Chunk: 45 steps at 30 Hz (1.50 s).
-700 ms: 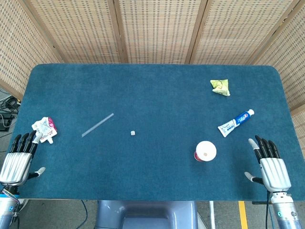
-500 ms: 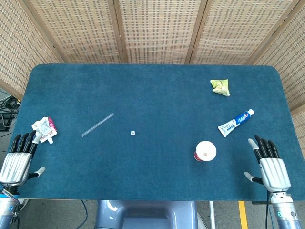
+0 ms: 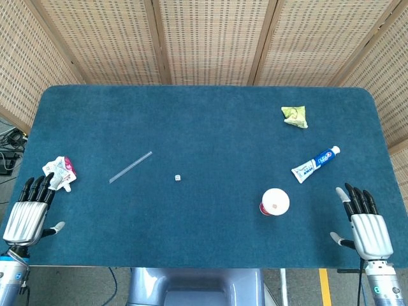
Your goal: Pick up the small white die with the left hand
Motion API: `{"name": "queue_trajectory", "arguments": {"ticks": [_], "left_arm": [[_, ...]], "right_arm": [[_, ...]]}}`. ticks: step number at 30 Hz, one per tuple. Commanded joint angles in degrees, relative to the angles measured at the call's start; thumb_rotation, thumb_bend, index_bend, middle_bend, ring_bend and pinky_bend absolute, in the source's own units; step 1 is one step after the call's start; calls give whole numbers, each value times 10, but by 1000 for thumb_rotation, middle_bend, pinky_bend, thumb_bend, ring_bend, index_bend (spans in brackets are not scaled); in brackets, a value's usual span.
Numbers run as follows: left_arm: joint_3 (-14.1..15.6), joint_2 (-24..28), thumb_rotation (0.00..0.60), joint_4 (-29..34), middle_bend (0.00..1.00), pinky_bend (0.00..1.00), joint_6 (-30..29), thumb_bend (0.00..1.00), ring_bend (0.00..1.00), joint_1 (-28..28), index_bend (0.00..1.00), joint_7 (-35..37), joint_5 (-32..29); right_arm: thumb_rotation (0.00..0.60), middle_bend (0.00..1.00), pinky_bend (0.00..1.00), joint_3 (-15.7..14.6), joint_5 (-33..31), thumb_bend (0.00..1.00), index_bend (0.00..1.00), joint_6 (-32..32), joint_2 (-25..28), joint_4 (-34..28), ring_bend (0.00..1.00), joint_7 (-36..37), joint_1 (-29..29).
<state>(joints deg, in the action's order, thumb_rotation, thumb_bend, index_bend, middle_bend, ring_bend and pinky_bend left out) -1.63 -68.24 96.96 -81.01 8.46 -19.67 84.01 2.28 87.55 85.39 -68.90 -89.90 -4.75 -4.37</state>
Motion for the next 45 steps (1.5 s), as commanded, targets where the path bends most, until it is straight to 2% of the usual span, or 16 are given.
{"name": "queue_trajectory", "arguments": {"ticks": [1, 7, 11, 19, 24, 27, 33, 36, 45], "left_arm": [[-2, -3, 600, 1, 0, 0, 4, 31, 0, 4, 0, -3, -1], [-7, -7, 600, 3, 0, 0, 19, 40, 0, 14, 0, 1, -9], [-36, -16, 600, 8, 0, 0, 62, 83, 0, 51, 13, 3, -36], [-95, -50, 600, 2, 0, 0, 147, 190, 0, 133, 217, -33, -121], [-127, -98, 600, 3, 0, 0, 185, 191, 0, 192, 273, -111, -207], [-135, -125, 600, -4, 0, 0, 196, 193, 0, 221, 307, -150, -242], [-150, -192, 600, -35, 0, 0, 216, 274, 0, 290, 384, -211, -321], [-157, -231, 600, -61, 0, 0, 211, 312, 0, 321, 413, -235, -348], [-167, -315, 600, -133, 0, 0, 201, 325, 0, 391, 430, -295, -426]], "right_arm": [[600, 0, 0, 0, -2, 56, 65, 1, 0, 4, 0, 2, 2], [600, 0, 0, 3, -7, 57, 66, -1, 2, 8, 0, 12, 3], [600, 0, 0, 3, -9, 57, 66, -10, -2, 11, 0, 12, -2], [600, 0, 0, 8, -16, 57, 66, -21, -7, 15, 0, 16, -8], [600, 0, 0, 10, -22, 57, 66, -29, -7, 20, 0, 26, -12], [600, 0, 0, 11, -24, 57, 67, -31, -7, 21, 0, 33, -12], [600, 0, 0, 13, -29, 57, 67, -35, -3, 25, 0, 53, -12], [600, 0, 0, 13, -32, 56, 67, -39, -2, 28, 0, 62, -13], [600, 0, 0, 14, -39, 55, 69, -50, 0, 36, 0, 88, -15]]}}
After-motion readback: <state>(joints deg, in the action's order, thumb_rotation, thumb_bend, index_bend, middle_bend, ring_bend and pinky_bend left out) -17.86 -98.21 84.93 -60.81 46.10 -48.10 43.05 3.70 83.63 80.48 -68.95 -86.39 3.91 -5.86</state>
